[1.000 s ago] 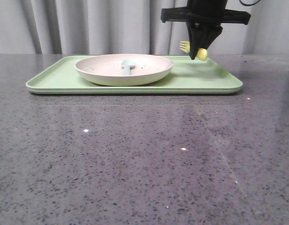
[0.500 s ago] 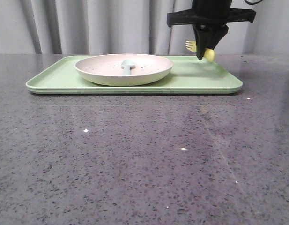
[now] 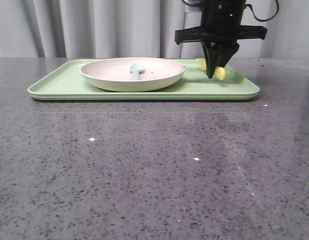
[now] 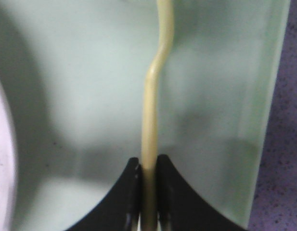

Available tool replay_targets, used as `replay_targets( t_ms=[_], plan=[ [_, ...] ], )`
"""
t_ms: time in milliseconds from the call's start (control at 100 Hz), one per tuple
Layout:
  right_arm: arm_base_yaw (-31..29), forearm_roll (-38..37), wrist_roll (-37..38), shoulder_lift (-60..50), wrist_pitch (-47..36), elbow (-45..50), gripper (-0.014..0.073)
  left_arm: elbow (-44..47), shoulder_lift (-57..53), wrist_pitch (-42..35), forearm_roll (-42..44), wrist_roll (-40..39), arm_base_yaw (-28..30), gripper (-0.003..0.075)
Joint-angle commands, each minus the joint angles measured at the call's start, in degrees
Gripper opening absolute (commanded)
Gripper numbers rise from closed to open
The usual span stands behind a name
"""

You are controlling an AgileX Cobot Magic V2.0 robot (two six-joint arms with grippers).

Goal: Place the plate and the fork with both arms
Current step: 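Lower the fork onto the tray and open the right gripper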

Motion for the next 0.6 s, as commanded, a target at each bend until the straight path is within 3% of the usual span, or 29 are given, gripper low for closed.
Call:
replay_targets(
  t_ms=[0,130,200,590],
  plan=[
    [-0.28,-0.09,-0.73,-3.59,5.62,-1.26,0.0171,-1.67,0.13,-4.24,-0.77,-0.59,-0.37,0.026],
    [-0.28,-0.09,-0.73,-3.65,5.62,-1.57,0.0342,-1.67,0.13,-4.37,-0.77,-0.59,-0.37,0.026],
    [-0.28,-0.14,-0.73,-3.72,5.62,-1.62,0.0388,-1.67,0.13,-4.5,-0.77,-0.59,-0.37,0.026],
    [-0.28,-0.14,-0.73,-7.61,5.62,-1.55,0.0393,-1.67,0.13,-4.97,-0.77,-0.75,-0.37,0.026]
  ],
)
